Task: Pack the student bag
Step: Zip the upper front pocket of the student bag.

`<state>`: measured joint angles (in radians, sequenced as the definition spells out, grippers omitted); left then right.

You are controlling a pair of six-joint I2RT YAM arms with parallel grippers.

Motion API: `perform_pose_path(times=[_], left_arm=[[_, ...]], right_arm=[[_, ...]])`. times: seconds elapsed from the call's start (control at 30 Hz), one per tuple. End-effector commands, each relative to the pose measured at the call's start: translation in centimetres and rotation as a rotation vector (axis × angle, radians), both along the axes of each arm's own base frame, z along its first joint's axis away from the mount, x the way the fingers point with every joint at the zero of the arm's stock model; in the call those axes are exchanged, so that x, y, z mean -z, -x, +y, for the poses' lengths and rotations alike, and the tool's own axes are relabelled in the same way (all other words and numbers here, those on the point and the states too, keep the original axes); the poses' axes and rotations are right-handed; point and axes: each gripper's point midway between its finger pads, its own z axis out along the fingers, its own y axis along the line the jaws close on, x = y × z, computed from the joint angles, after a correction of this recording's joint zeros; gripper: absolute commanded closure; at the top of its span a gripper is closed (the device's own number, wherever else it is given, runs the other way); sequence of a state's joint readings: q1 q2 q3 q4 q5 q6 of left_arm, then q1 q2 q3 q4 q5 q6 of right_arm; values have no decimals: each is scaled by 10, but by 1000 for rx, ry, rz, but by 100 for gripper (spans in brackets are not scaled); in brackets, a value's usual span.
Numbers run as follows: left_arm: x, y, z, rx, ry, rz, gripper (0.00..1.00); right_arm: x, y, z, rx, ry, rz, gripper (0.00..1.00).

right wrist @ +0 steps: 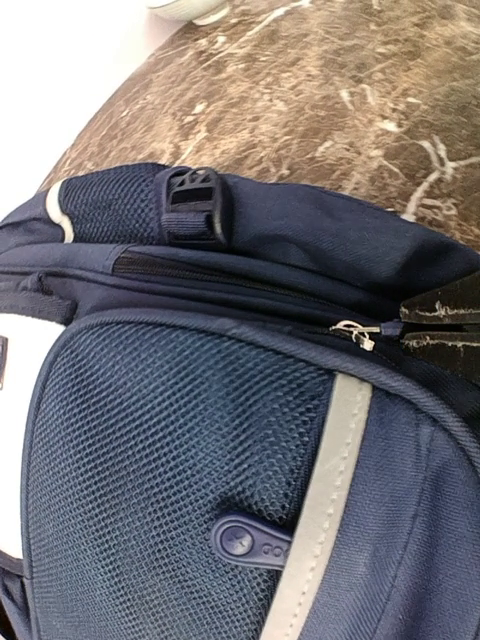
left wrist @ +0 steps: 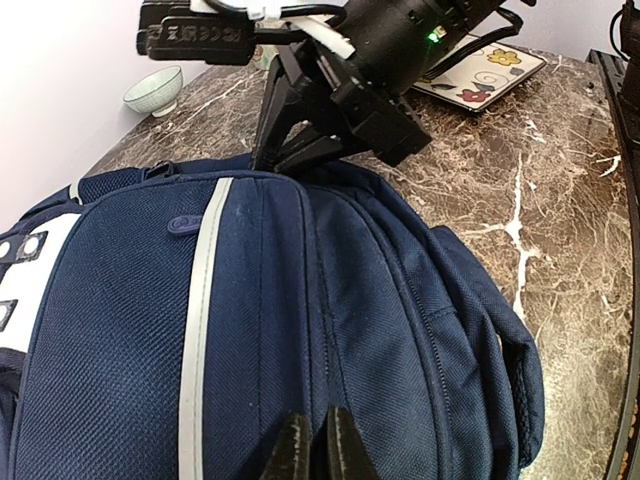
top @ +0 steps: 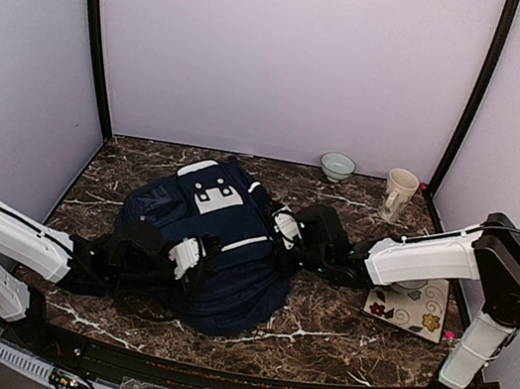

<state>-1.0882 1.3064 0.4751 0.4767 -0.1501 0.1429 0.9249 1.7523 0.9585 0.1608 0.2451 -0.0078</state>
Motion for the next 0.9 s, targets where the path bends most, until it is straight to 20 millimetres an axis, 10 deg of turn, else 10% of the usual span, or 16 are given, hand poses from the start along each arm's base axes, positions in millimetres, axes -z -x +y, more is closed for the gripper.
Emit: perform_pose_path(times=[0.0,0.2,0.5,0.87], left_arm=[[6,17,2,58,-6,48,100],[8,17,1,61,-9,53,100],[-16,21,-3,64,3,49,98],[-22,25,0,21,-37,-4,49]], right_arm=[[-12,-39,-7,35,30,-107,100],[-16,-32,8,-71,-23,-96,100],[-8,47,42,-392,-106,80,100],[-34,131,85,-556,-116,40,100]])
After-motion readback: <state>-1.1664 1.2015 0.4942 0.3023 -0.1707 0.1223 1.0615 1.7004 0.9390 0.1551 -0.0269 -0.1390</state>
